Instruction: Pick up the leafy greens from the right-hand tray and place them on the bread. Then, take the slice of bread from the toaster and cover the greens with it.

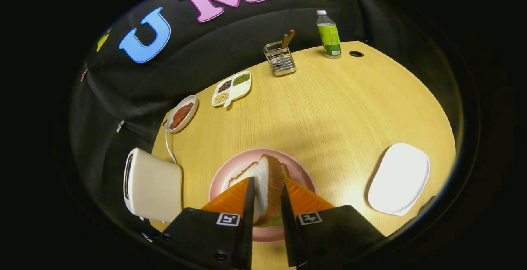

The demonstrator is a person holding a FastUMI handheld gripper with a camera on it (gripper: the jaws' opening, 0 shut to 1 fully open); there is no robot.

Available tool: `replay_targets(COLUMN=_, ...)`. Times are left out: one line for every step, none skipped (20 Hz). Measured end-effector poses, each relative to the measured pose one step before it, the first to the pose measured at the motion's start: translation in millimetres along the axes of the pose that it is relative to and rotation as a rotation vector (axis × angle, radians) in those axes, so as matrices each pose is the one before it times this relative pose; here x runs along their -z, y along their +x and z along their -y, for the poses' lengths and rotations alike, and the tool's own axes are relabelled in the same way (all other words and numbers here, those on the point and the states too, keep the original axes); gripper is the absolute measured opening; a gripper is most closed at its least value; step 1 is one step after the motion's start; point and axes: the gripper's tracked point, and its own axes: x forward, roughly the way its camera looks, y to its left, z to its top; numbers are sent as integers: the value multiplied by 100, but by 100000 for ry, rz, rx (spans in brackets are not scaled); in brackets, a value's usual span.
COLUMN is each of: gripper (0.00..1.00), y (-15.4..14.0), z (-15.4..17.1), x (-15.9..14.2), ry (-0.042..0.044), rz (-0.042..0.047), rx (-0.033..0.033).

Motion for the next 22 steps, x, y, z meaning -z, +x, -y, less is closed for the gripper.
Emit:
replay_targets(gripper=45, y=-27, z=353, x=102, ry=-1073, rz=-3, rx=1047)
replay_targets(gripper=49, y=181, z=262, x=72, ry=-1085, rz=138, rx=920)
replay_targets(gripper=58, y=22, z=229, x=81, ry=-1296, rz=-95, rx=551)
replay_targets(gripper=66, y=-203, z=298, x=147, ry=-1508, rz=-42, rx=773)
replay_targets(gripper=75, y=-309, z=300, x=-293, ry=-1068, rz=869, rx=766)
replay_targets(gripper=75, y=-454, z=247, x=-345, ry=-1301, rz=1918, rx=274)
replay_targets(gripper=75, y=-591, z=188, x=-551, ry=-1502, rz=1734, rx=77)
replay_targets(gripper=75, y=-907, z=205, x=-727, ry=-1622, rz=2158, rx=-697)
replay_targets(gripper=84, y=-552, z=134, x=-603, ry=-1065, rz=1397, rx=-79)
replay_targets(gripper=94, y=-1009, z=292, x=-816, ry=-1598, rz=2161, rx=-264)
replay_targets(gripper=100, y=-1079, z=271, x=-1186, ry=-2224, rz=3489, rx=446)
replay_targets(gripper=99, y=-1029, z=206, x=-1109, ry=-2533, rz=3539, rx=324)
replay_targets(gripper=99, y=-1197, z=139, x=-1133, ry=-2664, rz=3465, rx=43)
replay_targets(gripper=99, y=-1180, z=481, x=-1654, ry=-2354, rz=3590, rx=205)
replay_targets(gripper=99, y=-1304, z=484, x=-1508, ry=-1716, rz=4006, rx=999)
replay_targets(gripper=99, y=-1273, z=521, x=-1622, ry=-1541, rz=4568, rx=1235)
replay_targets(gripper=99, y=-1300, z=534, x=-1775, ry=-1356, rz=4716, rx=1157)
replay_targets(gripper=99, y=-1261, z=544, x=-1805, ry=-1003, rz=4704, rx=1031)
replay_targets(gripper=99, y=-1331, z=543, x=-1857, ry=-814, rz=4710, rx=1006)
replay_targets(gripper=99, y=-1177, z=594, x=-1721, ry=-515, rz=4745, rx=1322)
replay_targets(gripper=99, y=-1109, z=470, x=-1632, ry=-417, rz=4820, rx=1040)
replay_targets(gripper=99, y=-1172, z=585, x=-1355, ry=513, rz=4222, rx=1557)
